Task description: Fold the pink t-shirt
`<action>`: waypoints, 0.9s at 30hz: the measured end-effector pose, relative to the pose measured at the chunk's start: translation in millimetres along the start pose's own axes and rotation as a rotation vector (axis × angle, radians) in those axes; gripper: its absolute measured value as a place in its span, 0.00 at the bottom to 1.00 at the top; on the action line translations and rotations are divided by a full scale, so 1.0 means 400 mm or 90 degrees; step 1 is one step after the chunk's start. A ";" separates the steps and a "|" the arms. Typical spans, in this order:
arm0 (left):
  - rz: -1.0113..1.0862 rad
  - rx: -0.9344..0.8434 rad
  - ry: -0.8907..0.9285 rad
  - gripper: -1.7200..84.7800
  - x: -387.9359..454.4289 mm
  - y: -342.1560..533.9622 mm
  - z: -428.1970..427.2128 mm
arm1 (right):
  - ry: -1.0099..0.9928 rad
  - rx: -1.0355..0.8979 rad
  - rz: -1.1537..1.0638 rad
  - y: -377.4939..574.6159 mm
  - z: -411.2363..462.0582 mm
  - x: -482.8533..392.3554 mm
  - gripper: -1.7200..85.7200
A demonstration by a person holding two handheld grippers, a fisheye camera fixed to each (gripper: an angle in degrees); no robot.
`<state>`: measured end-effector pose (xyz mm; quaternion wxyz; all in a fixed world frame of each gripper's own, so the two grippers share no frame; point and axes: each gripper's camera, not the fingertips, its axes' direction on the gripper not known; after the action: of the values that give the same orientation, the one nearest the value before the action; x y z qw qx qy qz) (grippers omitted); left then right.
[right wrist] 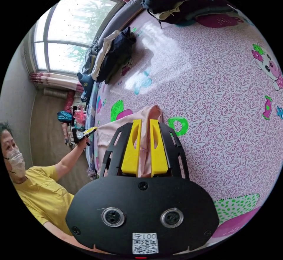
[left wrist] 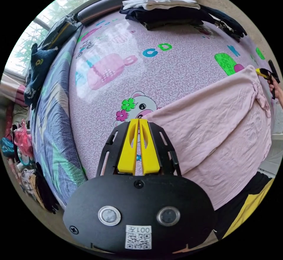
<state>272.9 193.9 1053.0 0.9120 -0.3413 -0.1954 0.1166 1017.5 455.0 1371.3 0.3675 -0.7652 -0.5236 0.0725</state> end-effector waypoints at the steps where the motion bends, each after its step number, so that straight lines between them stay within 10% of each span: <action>1: -0.015 0.007 -0.012 0.01 -0.014 0.000 -0.010 | -0.005 0.013 -0.001 0.009 -0.018 -0.001 0.04; 27: 0.311 0.057 -0.117 0.00 0.195 0.181 -0.072 | 0.121 -0.193 -0.356 0.231 0.107 -0.278 0.03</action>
<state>349.5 257.5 1006.3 0.8495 -0.3253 -0.1838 0.3725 1016.3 364.2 1251.2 0.3021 -0.6411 -0.6817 -0.1819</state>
